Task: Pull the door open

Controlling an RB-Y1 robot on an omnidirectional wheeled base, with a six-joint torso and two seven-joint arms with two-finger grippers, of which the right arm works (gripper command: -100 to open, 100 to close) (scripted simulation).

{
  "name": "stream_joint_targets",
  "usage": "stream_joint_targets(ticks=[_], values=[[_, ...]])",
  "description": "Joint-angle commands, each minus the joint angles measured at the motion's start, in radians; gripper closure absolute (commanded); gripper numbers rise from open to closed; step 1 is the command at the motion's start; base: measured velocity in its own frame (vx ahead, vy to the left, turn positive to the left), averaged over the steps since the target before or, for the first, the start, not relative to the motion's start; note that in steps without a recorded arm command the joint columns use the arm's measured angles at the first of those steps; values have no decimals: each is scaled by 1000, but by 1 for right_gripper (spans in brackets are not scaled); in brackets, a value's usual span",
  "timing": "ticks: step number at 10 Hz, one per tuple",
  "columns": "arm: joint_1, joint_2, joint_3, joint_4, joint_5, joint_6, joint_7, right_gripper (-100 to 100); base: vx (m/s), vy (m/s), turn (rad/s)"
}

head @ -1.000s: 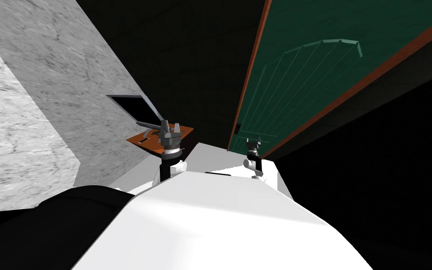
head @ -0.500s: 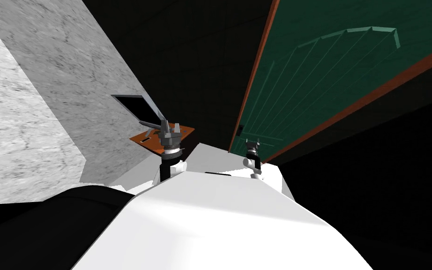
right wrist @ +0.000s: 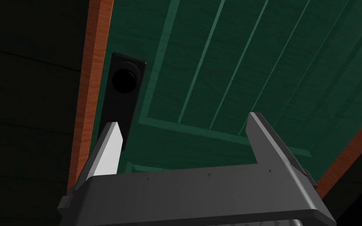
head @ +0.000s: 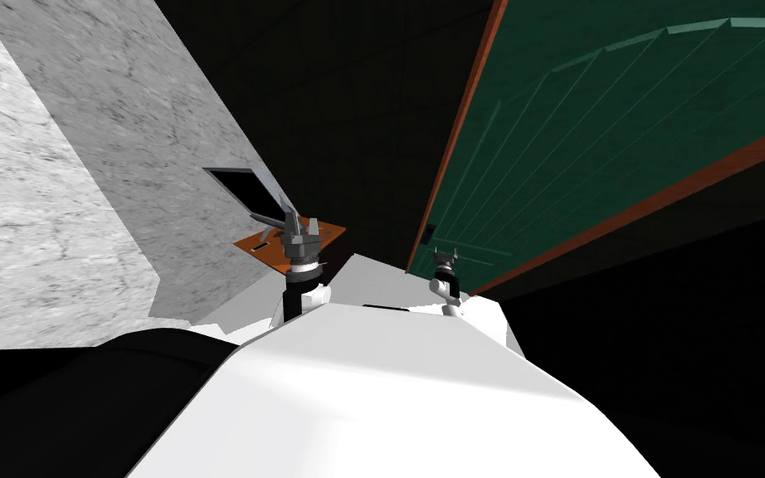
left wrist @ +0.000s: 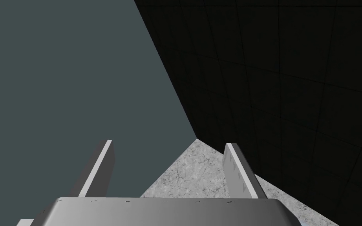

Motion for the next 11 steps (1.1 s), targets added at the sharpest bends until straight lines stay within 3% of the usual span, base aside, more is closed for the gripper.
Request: stream_joint_targets(ticks=[1,11], values=[[-16,2,-6,32,-19,6,-30,-100,92,-43,69],[-113,40,-47,215,-144,52,-211,-100,105,-37,78]])
